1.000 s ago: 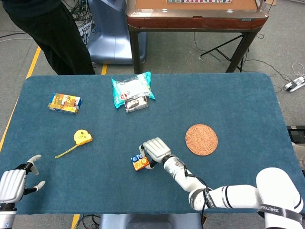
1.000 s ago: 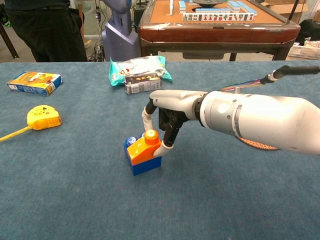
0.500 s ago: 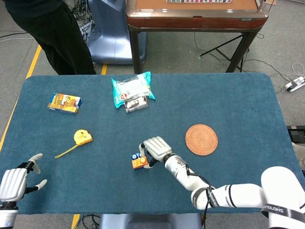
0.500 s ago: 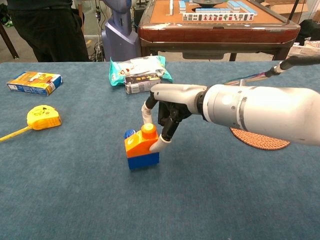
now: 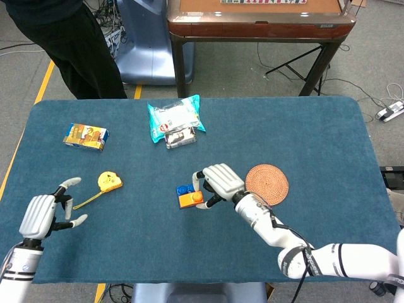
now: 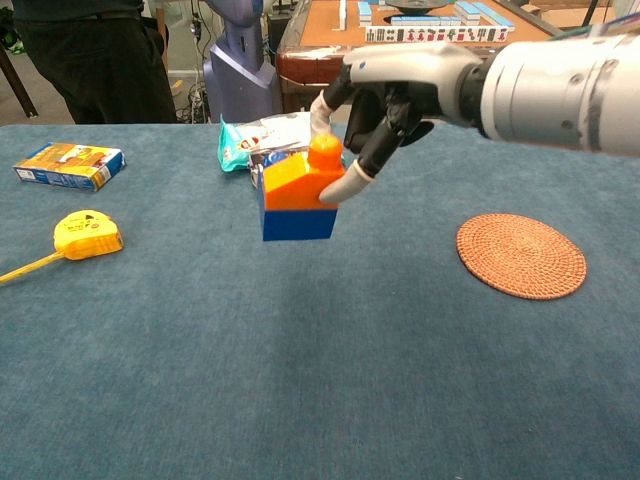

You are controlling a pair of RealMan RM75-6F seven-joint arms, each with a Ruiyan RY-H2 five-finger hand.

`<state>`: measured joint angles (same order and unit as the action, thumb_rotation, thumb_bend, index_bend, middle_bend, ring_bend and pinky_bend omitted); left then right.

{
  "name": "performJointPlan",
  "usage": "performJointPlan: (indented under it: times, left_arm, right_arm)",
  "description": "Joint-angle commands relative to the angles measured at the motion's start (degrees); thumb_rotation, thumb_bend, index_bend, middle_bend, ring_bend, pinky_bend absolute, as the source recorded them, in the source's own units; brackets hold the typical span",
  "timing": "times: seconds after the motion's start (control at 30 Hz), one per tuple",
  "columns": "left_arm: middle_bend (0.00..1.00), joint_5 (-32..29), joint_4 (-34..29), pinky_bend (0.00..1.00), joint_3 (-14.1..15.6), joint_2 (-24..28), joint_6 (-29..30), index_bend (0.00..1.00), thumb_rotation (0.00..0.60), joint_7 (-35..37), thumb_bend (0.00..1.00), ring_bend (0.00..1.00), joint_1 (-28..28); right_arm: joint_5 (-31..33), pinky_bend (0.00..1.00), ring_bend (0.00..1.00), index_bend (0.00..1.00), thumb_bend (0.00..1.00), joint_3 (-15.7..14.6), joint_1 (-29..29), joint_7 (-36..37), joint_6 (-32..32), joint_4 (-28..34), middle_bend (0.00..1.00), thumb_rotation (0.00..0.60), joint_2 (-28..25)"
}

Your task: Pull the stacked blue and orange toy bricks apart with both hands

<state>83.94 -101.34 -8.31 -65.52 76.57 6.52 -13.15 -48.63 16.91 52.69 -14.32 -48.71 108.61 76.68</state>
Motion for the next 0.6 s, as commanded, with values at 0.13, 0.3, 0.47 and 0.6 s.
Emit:
performJointPlan:
  times: [0.13,0.3,0.47,0.6]
  left_arm:
    - [1.0,-8.4,-6.94,1.0,-7.06,1.3,-9.02,0.29,0.6,1.03,0.11,0.89,-8.41]
    - [1.0,-16.04,-10.73,1.0,-11.42,1.5,-15.69,0.3,0.6,3.49,0.11,0.99,-13.98]
    - [1.0,-22.02,-13.46,1.0,-15.11,1.74,-20.88,0.3,0.6,8.76,0.07,1.0,-17.98]
    - [1.0,-25.16,-14.67,1.0,-17.92,2.14,-24.64,0.28,0.6,14.48,0.04,1.0,-20.33]
  right_arm:
    - [-0.96,1.0,1.0,0.68,0.51,2.78,-1.48,2.71,-1.89,5.15,1.0,0.6,-6.55]
    - [-0.12,1.0,1.0,0.68,0.51,4.54,-1.9,4.17,-3.04,7.75,1.0,0.6,-10.45]
    - [-0.24,1.0,1.0,0.69,0.53,5.63,-2.23,5.28,-4.59,8.82,1.0,0.6,-12.36]
    - [-0.6,1.0,1.0,0.69,0.53,6.05,-2.23,6.64,-5.0,9.02,1.0,0.6,-12.68]
